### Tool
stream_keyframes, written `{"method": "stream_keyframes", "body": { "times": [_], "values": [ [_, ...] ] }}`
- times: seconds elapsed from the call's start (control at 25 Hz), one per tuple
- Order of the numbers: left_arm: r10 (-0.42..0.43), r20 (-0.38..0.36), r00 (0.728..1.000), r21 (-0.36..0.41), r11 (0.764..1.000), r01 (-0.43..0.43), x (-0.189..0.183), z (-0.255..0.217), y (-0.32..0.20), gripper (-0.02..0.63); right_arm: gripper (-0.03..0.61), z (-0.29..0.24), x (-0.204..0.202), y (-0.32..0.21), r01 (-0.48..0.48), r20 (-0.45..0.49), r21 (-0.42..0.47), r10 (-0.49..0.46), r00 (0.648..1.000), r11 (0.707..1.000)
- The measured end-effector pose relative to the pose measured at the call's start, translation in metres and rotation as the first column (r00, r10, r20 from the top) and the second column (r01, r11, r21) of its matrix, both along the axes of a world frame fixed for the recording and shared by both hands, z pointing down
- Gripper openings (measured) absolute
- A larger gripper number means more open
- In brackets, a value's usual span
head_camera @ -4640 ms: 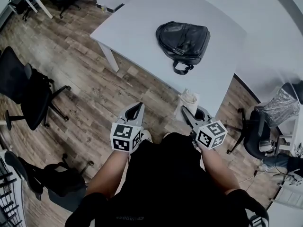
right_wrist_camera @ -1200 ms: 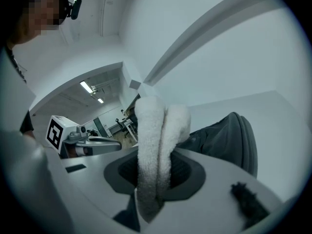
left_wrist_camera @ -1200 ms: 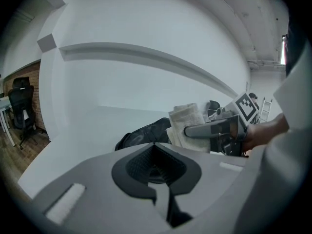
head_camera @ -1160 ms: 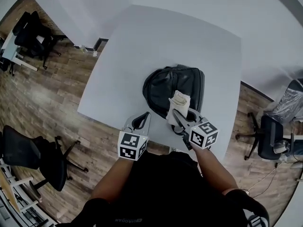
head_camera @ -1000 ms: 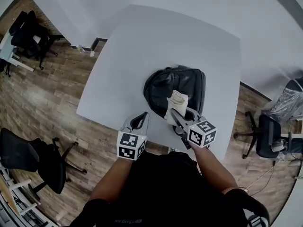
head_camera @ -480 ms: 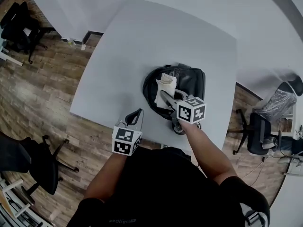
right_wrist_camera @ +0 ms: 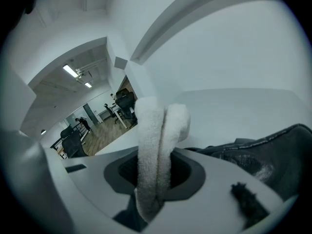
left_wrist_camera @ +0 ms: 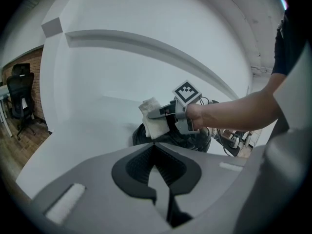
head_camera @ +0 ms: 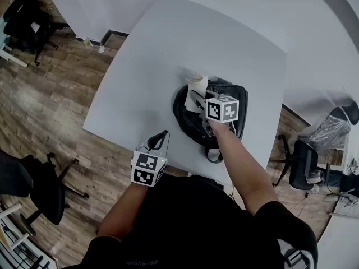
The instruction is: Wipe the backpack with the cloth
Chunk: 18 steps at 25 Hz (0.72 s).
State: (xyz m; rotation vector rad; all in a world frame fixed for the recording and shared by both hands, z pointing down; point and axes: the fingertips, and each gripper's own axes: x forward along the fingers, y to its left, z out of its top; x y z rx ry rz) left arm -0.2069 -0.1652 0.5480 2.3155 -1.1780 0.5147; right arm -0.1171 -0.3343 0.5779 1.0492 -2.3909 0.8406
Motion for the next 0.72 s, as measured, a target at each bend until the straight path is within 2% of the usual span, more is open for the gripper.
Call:
{"method": "stream_keyframes", "body": {
  "times": [0.28,0.72],
  "values": [
    [-0.009,-0.008,1.000,-0.008,1.000,0.009,-0.001,0.001,-0.004,0.006,0.094,-0.004,0.012,-0.020,-0.024,-0.003,0.004,0.024,1.000,1.000],
    [0.013,-0.043,0.999,-0.022,1.000,-0.014,0.014,0.000,-0.016,0.007,0.094,-0.026,0.066,-0.030,-0.114,-0.003,0.035,0.114,0.993,0.993]
  ]
}}
